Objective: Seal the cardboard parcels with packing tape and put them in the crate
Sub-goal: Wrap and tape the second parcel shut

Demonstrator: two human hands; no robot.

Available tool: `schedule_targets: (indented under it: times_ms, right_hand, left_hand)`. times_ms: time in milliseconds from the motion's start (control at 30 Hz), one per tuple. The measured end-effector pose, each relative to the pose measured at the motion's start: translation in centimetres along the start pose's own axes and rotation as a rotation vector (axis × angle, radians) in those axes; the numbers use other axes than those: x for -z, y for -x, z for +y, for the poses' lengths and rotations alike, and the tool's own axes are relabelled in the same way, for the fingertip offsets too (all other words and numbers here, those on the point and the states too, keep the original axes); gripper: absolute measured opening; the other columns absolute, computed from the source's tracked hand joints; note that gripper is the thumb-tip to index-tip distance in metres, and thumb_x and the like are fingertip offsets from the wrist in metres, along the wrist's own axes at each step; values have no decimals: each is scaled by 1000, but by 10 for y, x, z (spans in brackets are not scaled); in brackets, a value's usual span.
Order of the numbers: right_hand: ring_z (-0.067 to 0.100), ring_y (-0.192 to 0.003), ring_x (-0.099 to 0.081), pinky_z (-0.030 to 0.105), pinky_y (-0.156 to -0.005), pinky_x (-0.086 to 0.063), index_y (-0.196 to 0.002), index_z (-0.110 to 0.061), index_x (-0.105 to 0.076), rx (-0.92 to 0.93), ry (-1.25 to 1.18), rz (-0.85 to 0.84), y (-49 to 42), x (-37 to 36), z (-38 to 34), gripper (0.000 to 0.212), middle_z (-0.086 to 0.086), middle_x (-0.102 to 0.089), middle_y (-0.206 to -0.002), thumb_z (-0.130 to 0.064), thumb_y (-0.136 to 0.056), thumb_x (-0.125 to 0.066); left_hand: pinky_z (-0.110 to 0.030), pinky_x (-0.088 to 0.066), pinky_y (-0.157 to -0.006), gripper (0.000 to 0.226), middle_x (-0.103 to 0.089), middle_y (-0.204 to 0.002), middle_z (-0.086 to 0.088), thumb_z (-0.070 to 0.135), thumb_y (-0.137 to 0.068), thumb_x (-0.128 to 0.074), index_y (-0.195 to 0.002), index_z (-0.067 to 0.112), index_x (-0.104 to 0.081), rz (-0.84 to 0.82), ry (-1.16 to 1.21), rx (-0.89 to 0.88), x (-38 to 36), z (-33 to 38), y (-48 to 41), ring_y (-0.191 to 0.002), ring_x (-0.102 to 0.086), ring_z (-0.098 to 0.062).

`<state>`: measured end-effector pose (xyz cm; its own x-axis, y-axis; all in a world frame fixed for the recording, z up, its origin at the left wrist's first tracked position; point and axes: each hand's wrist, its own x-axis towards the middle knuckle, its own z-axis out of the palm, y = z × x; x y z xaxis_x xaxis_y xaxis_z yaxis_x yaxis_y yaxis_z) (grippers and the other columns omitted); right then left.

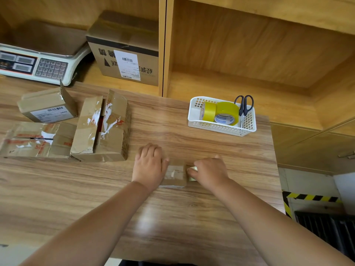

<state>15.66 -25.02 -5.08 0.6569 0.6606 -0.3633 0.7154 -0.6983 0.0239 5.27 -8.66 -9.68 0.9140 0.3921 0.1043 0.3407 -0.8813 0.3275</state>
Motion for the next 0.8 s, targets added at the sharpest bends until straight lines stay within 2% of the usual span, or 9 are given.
schedule_targets:
  times_ms: [133,233,433,533,667,800]
  right_hand:
    - [23,-90,-63,37,-93,-28,-89,-21,-65,-17,-7,42,1,-5,-1,42,3,-70,-92,-53,-94,-38]
    - [23,-92,-63,35,-93,-27,-88,-21,-64,-34,-23,64,4,-5,-2,40,3,-71,-91,-52,-94,-41]
    - [22,-92,-63,37,-94,-29,-85,-24,-61,-88,-56,38,6,-6,-6,35,2,-70,-91,-50,-94,-40]
    - [22,-86,-62,36,-90,-29,-76,-24,-52,-93,-57,42,7,-4,-6,34,1,-70,-85,-50,-94,-39]
    - [21,-80,-62,36,-88,-28,-74,-23,-52,-103,-55,56,10,-2,-3,38,0,-68,-79,-53,-94,-39]
    - [21,-69,-54,34,-86,-27,-73,-22,-52,-123,-60,32,11,-3,-3,41,-3,-60,-69,-54,-94,-38]
  left_hand:
    - [-38,-25,-110,51,-62,-124,-11,36,-86,-42,-121,4,-63,9,-100,-409,-3,1,20,-123,-50,-26]
    - [-35,-18,-113,56,-55,-136,-12,36,-88,-39,-129,3,-57,-72,-199,-594,-9,7,39,-128,-50,-23]
    - [-38,-15,-113,54,-45,-145,-8,19,-88,-34,-140,8,-33,-123,-289,-620,-16,5,41,-134,-43,-23]
    - [-35,-14,-114,55,-48,-143,-8,15,-85,-34,-140,8,-33,-183,-268,-571,-12,7,43,-133,-45,-21]
    - [-35,-14,-115,58,-55,-136,-11,3,-78,-32,-135,4,-42,-163,-233,-465,-8,0,56,-125,-53,-24]
    - [-34,-12,-116,72,-50,-140,-12,-2,-76,-30,-148,2,-19,-153,-236,-333,1,-25,74,-128,-50,-24]
